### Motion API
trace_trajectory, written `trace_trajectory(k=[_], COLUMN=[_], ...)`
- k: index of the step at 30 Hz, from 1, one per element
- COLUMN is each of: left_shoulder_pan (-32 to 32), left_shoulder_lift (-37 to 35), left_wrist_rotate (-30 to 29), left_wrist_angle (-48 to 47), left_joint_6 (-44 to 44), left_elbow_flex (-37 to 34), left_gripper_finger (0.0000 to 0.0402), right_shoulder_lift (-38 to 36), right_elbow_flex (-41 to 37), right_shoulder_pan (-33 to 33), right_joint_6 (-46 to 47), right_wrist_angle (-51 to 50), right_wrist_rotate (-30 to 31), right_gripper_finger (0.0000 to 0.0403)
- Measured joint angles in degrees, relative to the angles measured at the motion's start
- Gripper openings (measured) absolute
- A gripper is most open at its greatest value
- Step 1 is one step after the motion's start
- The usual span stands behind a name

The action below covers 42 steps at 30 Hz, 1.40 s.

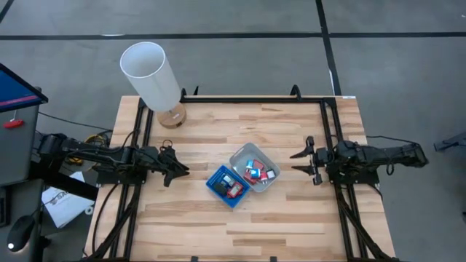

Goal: Pick & Place Office items
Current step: Return to Home position

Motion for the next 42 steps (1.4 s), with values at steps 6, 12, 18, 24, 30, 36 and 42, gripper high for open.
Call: trace_trajectory(k=[6,12,18,24,30,36,42], left_shoulder_pan=[0.0,0.01,0.0,-0.01,0.01,0.01,0.0], left_shoulder_lift=[0.0,0.0,0.0,0.0,0.0,0.0,0.0], left_wrist_rotate=[0.02,0.0,0.01,0.0,0.0,0.0,0.0], left_wrist_angle=[0.0,-0.02,-0.02,-0.04,-0.04,-0.04,-0.04], left_joint_6=[0.0,-0.01,0.01,-0.01,-0.01,-0.01,0.0], left_elbow_flex=[0.0,0.01,-0.01,-0.01,-0.01,-0.01,-0.01], left_gripper_finger=[0.0117,0.0117,0.0117,0.0117,0.0117,0.0117,0.0117], right_shoulder_lift=[0.43,0.38,0.38,0.38,0.38,0.38,0.38], right_elbow_flex=[0.0,-0.02,-0.04,-0.04,-0.07,-0.09,-0.09], right_shoulder_pan=[0.07,0.07,0.05,0.05,0.05,0.04,0.02], right_joint_6=[7.46,7.54,7.54,7.54,7.54,7.54,7.54], right_wrist_angle=[0.02,0.02,0.02,0.01,0.0,0.0,0.0], right_wrist_rotate=[0.0,0.0,0.0,0.0,0.0,0.02,0.02], right_gripper_finger=[0.0171,0.0171,0.0171,0.0171,0.0171,0.0171,0.0171])
